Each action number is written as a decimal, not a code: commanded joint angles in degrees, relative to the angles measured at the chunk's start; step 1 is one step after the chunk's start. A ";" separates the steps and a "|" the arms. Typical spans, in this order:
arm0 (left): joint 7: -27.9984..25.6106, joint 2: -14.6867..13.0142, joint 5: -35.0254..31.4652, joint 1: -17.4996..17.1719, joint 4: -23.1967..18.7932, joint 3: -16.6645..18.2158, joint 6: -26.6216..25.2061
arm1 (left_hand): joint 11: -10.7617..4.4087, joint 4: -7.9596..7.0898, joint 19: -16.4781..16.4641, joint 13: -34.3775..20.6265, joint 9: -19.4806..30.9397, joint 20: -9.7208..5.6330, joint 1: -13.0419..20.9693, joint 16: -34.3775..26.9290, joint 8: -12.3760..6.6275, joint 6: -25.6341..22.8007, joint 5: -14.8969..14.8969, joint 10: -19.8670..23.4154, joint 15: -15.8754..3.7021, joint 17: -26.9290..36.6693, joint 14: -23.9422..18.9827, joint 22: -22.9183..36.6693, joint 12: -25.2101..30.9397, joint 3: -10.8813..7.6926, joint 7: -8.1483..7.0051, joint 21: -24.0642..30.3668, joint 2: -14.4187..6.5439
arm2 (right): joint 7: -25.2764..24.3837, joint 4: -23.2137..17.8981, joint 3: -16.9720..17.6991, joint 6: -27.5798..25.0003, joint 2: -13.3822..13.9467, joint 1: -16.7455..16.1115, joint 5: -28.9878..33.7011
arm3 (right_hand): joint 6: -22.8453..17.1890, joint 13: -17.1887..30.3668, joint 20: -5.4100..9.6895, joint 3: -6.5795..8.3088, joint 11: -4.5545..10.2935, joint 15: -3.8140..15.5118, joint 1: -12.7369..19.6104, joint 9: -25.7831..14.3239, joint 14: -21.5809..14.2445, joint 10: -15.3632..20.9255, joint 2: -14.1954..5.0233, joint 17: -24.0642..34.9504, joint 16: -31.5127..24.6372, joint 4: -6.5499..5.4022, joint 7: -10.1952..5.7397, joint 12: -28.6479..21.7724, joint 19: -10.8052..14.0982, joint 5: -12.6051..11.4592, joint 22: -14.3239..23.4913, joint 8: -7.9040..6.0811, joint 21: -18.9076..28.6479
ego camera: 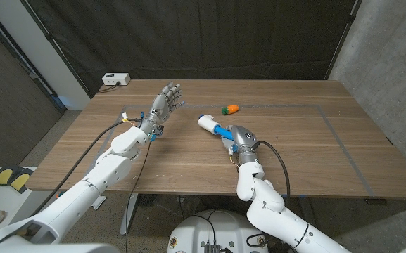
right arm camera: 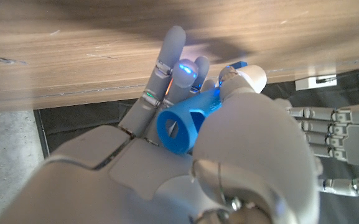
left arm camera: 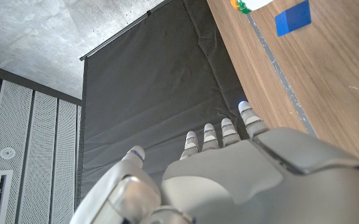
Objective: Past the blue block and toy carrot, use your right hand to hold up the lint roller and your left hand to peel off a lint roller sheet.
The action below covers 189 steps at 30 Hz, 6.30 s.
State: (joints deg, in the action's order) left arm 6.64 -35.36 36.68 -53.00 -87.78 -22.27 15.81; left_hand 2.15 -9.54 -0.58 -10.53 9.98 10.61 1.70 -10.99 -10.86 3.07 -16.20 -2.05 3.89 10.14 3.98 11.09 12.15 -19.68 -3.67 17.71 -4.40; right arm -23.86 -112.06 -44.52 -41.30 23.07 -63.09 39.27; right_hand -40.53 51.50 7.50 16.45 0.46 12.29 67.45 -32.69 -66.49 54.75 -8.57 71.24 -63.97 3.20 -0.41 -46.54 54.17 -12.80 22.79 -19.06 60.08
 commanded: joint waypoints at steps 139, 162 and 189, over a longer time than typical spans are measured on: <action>6.29 0.68 -17.66 15.77 5.02 -7.68 5.95 | -6.68 13.39 -10.44 -10.03 1.13 -2.79 35.30 -12.07 -3.26 -37.83 -5.70 31.20 -9.00 10.01 -30.83 6.55 15.65 2.97 0.36 10.42 7.61 | 12.02 28.50 13.58 82.79 -6.12 1.26 -49.70 | -20.20 13.76 1.18 18.95 -3.49 -0.50 -32.79 -14.31 -3.63 20.70 -1.24 0.00 -25.66 -9.62 4.62 -9.51 6.08 0.19 -11.43 -29.96 17.95; 4.15 0.26 -19.68 16.72 2.60 -8.47 1.00 | -8.07 16.00 -12.70 -10.44 0.81 -3.23 41.32 -12.12 -2.29 -39.98 -5.21 34.52 -10.38 9.60 -34.31 6.64 16.98 0.68 0.83 12.53 4.28 | 13.73 30.74 13.54 85.56 -6.30 2.61 -50.63 | -19.82 14.13 1.38 19.78 -3.40 -0.48 -34.16 -13.25 -3.63 20.58 -1.13 -0.01 -25.69 -9.44 4.09 -9.38 5.56 0.48 -11.94 -31.05 18.84; 4.40 2.25 -19.45 18.08 2.57 -9.79 0.37 | -8.71 18.26 -13.76 -10.99 0.68 -3.18 48.13 -15.49 -3.12 -48.99 -0.03 39.47 -11.01 12.55 -36.38 7.08 18.43 -1.02 0.57 15.12 -2.23 | 16.66 32.36 14.10 89.62 -6.49 3.00 -51.89 | -19.30 13.69 1.43 20.78 -3.14 -0.49 -35.91 -11.95 -3.73 20.76 -1.14 0.00 -25.71 -9.09 4.01 -8.86 5.33 0.66 -12.44 -32.64 19.53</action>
State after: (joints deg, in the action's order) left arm 10.71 -34.19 16.62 -35.41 -85.95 -31.70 15.44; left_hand -6.45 8.19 -13.89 -21.26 10.66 7.51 48.65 -25.90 -13.77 -45.00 -16.56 36.65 -2.95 22.32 -31.97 17.98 30.12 -20.39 -3.33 32.31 -6.42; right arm -8.46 -80.48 -30.60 46.87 16.79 -60.30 -11.81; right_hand -46.40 65.20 8.90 26.05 2.73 11.46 32.16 -44.59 -70.14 66.81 -9.15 71.10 -89.41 4.75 3.17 -55.40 59.81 -12.30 10.38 -51.10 79.26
